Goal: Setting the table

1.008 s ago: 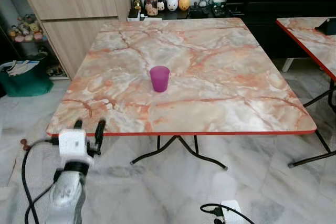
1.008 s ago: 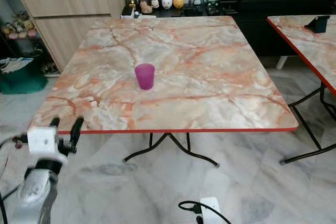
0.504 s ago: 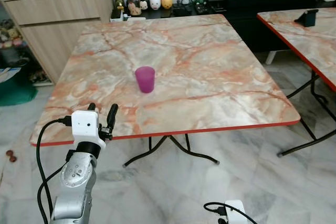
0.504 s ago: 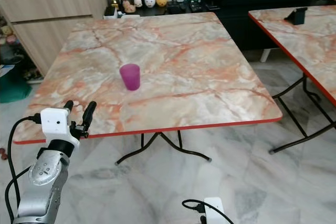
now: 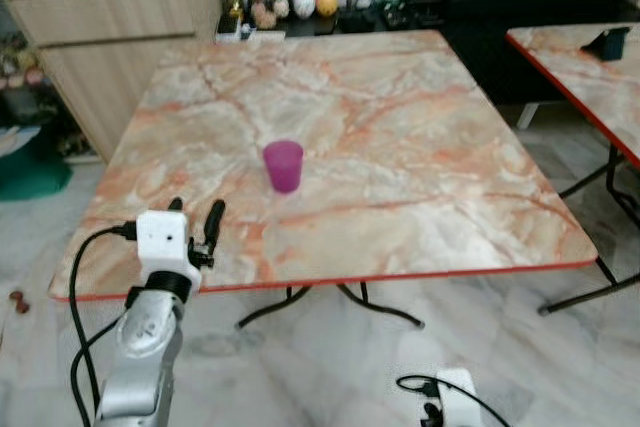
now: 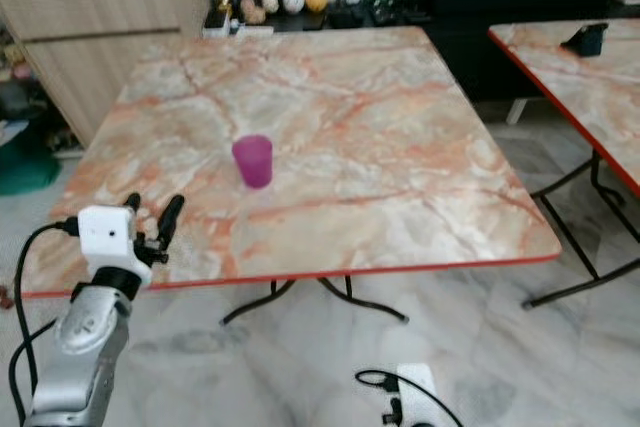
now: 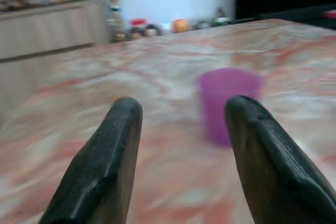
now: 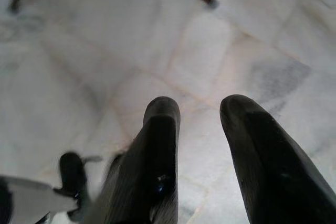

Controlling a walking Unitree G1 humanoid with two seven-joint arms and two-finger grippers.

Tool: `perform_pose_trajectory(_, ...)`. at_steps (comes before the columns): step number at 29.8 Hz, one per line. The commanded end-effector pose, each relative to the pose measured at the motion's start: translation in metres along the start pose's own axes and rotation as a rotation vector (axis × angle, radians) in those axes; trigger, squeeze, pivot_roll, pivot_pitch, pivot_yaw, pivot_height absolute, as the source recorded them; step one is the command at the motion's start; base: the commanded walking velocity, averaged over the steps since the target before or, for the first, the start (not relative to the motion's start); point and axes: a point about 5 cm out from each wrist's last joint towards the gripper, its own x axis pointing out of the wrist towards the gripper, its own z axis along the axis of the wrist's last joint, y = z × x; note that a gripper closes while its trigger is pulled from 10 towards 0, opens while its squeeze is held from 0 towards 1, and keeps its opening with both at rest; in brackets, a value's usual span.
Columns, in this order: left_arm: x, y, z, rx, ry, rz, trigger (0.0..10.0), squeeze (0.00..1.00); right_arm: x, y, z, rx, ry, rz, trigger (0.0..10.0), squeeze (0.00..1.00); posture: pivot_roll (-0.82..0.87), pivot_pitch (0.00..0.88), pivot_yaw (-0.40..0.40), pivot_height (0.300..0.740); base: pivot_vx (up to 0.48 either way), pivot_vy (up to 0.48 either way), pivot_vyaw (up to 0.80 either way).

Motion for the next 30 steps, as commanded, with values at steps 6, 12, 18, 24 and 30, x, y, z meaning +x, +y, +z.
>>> perform_pose_trajectory(6,0.003,-0.005,0.007,-0.014,-0.026,-0.022,10.0,0.00,0.000,-0.004,0.000,-0.008,0.001,-0.017,10.0,0.00,-0.04,0.000,0.044,0.740,0.278,0.000,-0.11)
perform_pose_trajectory(12,0.005,-0.005,0.009,-0.013,-0.032,-0.022,10.0,0.00,0.000,-0.002,0.001,-0.009,-0.004,-0.015,10.0,0.00,-0.04,0.000,0.044,0.740,0.279,0.000,0.00)
perform_pose_trajectory(18,0.006,-0.003,0.011,-0.019,-0.030,-0.006,10.0,0.00,0.000,0.000,0.003,-0.012,-0.012,-0.012,10.0,0.00,-0.04,0.000,0.045,0.740,0.094,0.000,0.00)
perform_pose_trajectory(24,0.013,0.002,0.015,-0.066,-0.001,0.040,10.0,0.00,0.001,0.000,0.003,-0.016,-0.009,-0.011,10.0,0.00,-0.04,0.000,0.044,0.740,0.000,0.000,0.00)
perform_pose_trajectory(30,0.025,-0.005,0.016,-0.041,0.083,-0.025,10.0,0.00,0.001,0.004,0.004,-0.033,-0.006,0.000,10.0,0.00,-0.04,0.000,0.045,0.740,0.000,0.000,0.00)
